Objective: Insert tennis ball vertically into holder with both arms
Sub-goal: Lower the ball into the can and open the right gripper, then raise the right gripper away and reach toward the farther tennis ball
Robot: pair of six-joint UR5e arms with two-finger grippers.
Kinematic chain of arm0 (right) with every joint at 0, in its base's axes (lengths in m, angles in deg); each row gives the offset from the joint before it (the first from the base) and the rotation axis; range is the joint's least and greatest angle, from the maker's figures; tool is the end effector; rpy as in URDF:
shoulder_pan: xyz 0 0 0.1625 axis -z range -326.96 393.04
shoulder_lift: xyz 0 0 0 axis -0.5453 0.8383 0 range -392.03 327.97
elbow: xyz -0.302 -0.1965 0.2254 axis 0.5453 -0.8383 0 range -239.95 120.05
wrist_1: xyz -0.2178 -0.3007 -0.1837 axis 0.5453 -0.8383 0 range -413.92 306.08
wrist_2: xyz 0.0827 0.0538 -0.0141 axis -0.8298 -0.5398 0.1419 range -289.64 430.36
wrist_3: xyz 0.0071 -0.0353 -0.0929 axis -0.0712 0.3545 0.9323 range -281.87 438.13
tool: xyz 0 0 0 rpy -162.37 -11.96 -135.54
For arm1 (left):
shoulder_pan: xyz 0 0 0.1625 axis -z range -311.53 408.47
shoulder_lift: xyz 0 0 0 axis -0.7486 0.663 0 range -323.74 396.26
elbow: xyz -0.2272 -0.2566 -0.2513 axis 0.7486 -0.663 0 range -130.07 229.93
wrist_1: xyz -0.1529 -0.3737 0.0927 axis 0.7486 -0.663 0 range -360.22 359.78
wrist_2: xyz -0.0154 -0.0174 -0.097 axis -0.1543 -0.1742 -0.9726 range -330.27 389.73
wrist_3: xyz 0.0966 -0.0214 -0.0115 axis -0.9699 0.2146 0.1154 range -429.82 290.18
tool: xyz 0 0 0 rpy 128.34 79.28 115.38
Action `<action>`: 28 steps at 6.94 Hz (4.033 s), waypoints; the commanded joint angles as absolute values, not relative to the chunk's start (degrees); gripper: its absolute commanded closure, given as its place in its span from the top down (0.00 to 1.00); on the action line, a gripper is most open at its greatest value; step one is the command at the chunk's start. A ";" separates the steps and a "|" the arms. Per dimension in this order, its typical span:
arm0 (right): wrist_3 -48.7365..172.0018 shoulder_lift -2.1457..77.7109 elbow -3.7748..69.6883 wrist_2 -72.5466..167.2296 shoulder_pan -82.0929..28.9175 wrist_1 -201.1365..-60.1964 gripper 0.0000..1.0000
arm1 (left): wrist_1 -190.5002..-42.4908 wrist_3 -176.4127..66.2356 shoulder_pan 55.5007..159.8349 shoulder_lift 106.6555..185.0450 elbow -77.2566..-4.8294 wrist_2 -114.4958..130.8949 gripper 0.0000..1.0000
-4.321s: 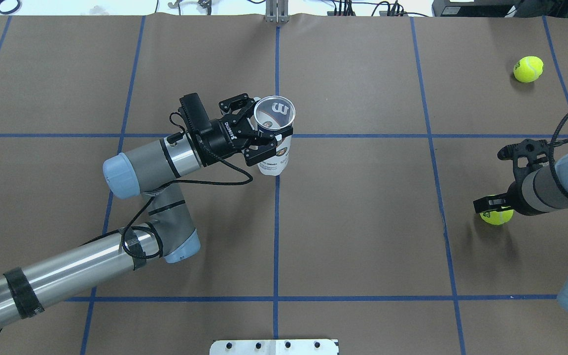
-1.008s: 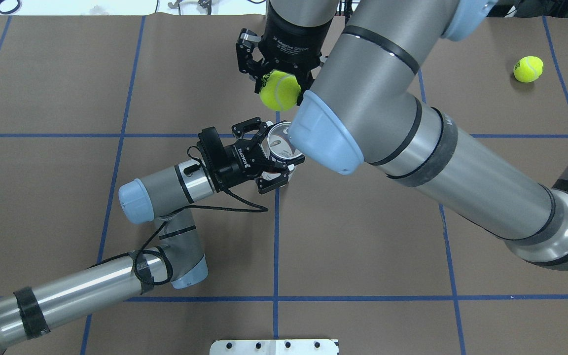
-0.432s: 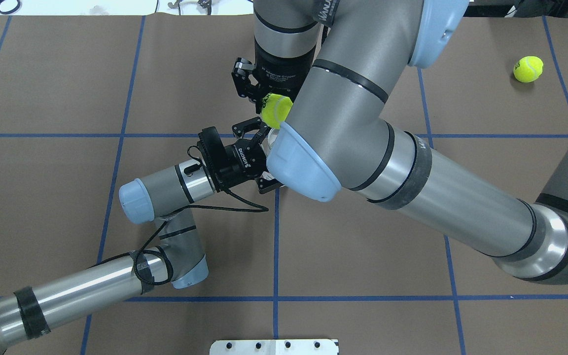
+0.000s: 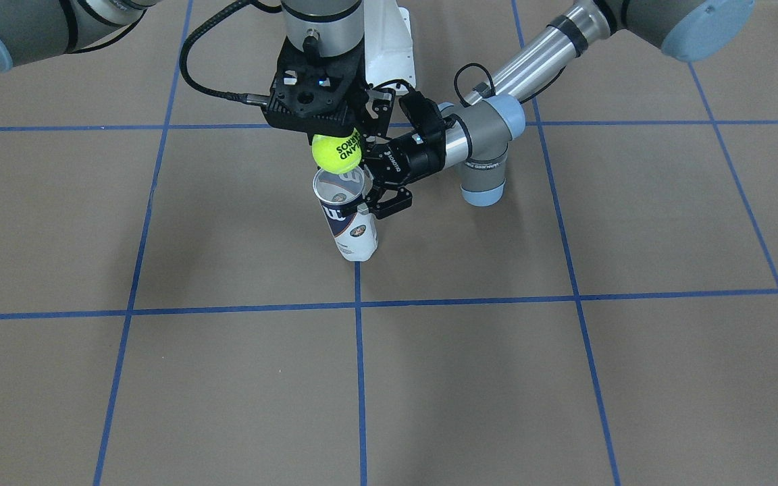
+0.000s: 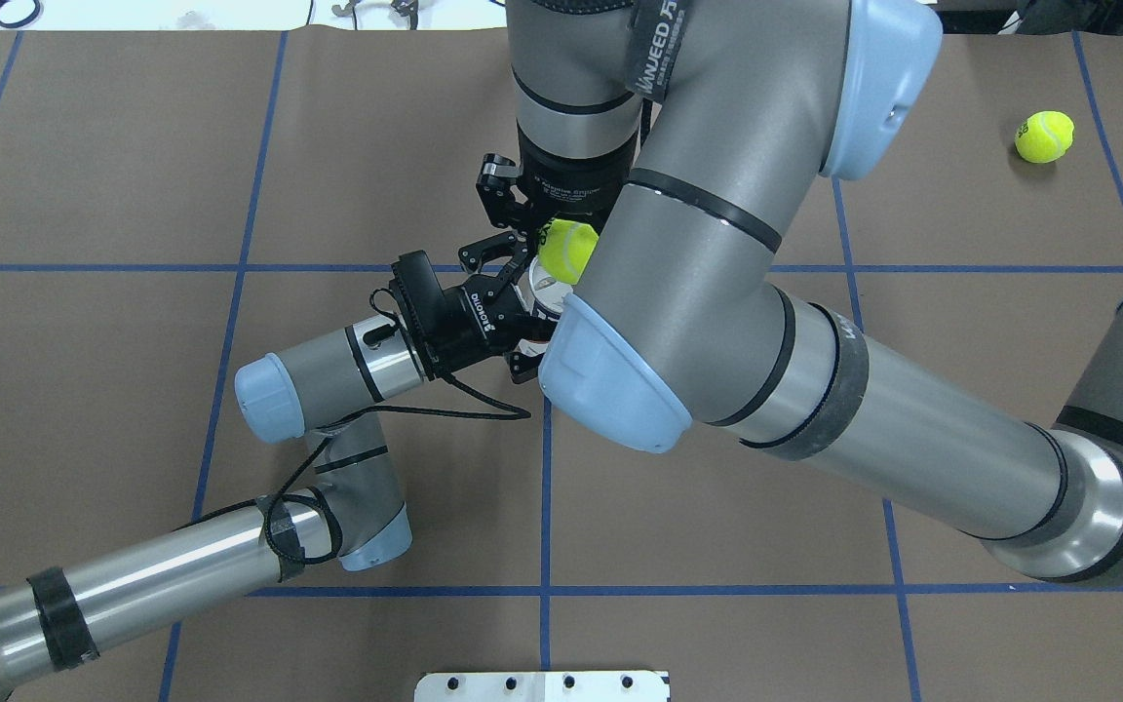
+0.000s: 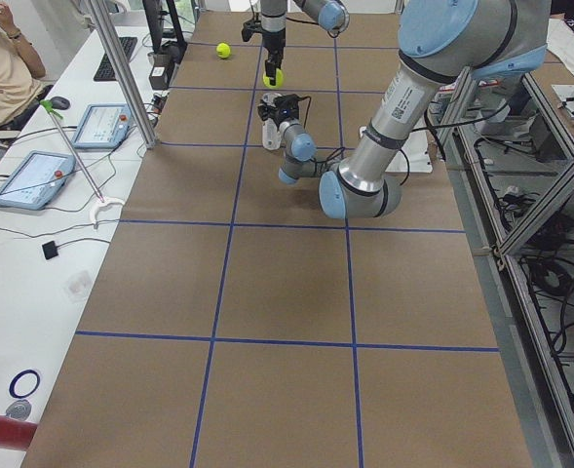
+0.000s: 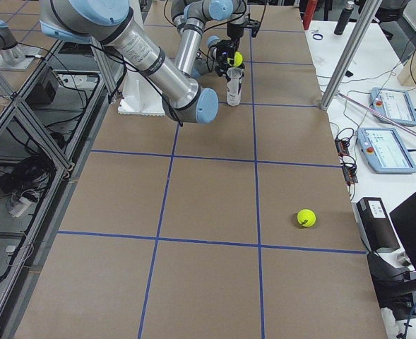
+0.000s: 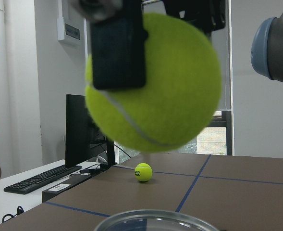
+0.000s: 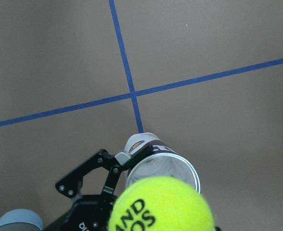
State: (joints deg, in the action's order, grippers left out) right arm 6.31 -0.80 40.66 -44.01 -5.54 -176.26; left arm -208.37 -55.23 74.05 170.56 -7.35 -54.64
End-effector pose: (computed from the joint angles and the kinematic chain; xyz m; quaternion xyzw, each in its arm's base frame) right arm -0.4394 -0.4685 0.0281 -0.0286 -0.3683 0.0982 0.9241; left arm 0.5638 -0.4286 0.2478 0.7109 0.5591 0.1385 0.4035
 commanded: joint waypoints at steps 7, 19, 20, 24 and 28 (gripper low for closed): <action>7.65 -0.73 40.95 -42.84 -5.19 -176.00 0.99 | -208.43 -55.14 74.05 170.55 -7.29 -54.64 0.84; 19.91 8.38 50.16 -44.33 -10.80 -176.00 0.99 | -209.04 -54.08 74.75 168.54 -8.52 -52.80 0.92; 23.78 10.58 51.31 -46.33 -13.42 -176.00 0.99 | -209.13 -54.26 74.66 167.31 -8.43 -52.88 0.92; 42.83 22.86 51.41 -50.21 -22.56 -169.97 0.99 | -209.13 -54.00 74.14 167.04 -8.43 -52.88 0.92; 59.80 29.92 28.64 -53.11 -32.93 -143.23 0.99 | -209.05 -53.82 74.14 167.04 -9.48 -52.88 0.92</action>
